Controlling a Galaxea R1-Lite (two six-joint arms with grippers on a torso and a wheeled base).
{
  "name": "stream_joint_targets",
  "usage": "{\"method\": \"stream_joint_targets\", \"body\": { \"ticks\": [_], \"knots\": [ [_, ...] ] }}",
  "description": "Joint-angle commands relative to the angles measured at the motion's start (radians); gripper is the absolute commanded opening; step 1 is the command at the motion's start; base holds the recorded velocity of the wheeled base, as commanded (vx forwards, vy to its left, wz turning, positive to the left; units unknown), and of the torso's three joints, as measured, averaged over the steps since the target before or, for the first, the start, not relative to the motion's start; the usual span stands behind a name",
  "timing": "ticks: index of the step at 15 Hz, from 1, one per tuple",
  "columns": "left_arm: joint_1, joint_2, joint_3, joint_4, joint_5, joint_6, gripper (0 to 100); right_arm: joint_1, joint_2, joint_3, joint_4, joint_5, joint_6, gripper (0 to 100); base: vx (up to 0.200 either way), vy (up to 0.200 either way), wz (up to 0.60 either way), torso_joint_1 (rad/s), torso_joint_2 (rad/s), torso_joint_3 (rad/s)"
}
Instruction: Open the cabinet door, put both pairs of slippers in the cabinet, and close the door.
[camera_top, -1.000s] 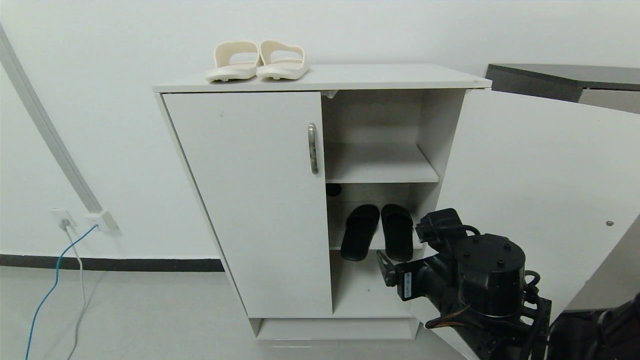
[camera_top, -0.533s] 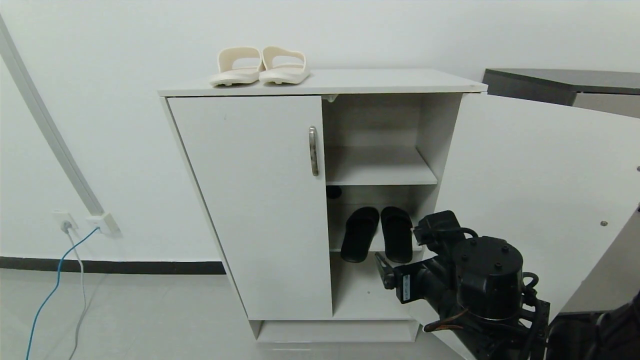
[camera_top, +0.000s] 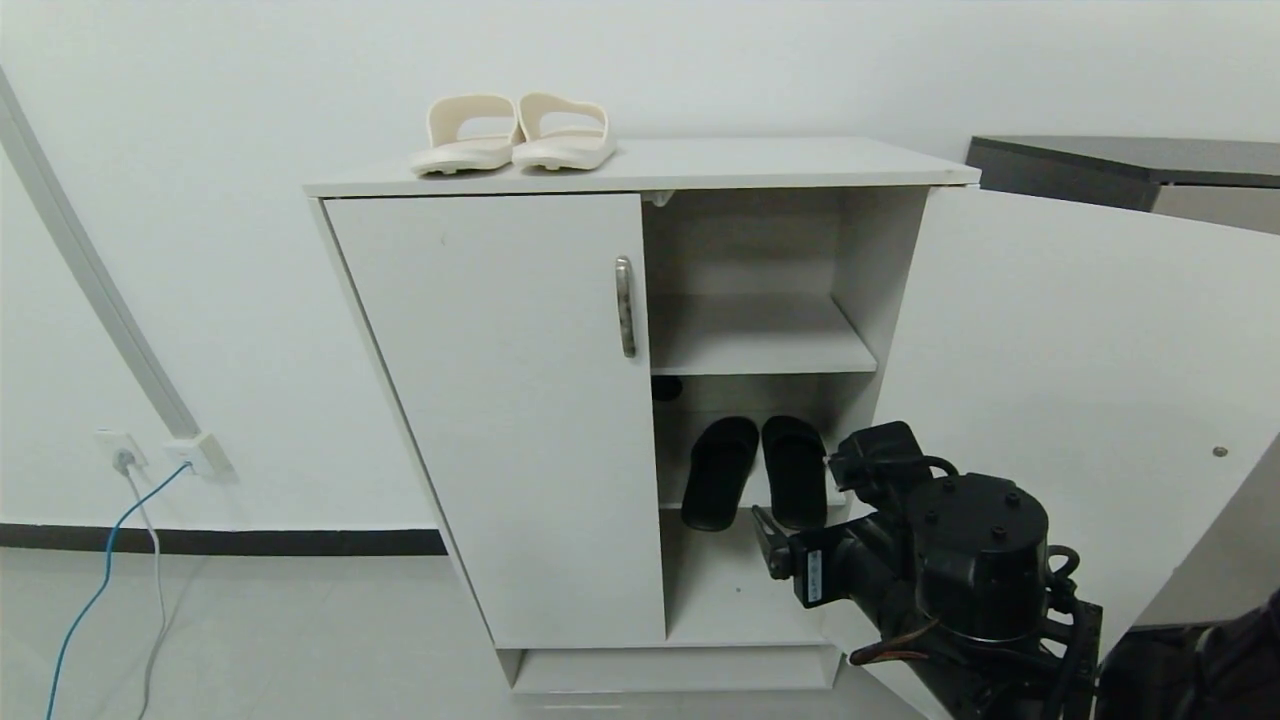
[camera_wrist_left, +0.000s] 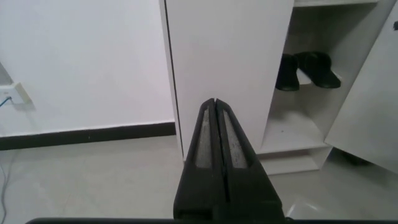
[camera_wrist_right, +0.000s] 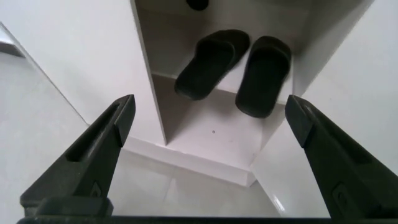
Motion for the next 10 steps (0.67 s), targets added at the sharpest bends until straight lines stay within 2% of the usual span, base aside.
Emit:
{"method": "stream_joint_targets", "body": {
  "ticks": [1, 10],
  "knots": [
    [0.0, 0.002, 0.0, -0.001, -0.001, 0.0, 0, 0.001, 0.006, 0.0, -0.002, 0.0, 0.0, 100, 0.0, 0.2, 0.0, 0.012, 0.01, -0.002],
    [0.0, 0.002, 0.0, -0.001, 0.001, 0.0, 0, 0.004, -0.006, 0.028, -0.013, 0.016, 0.001, 100, 0.0, 0.2, 0.0, 0.002, 0.0, 0.004]
  ]
}}
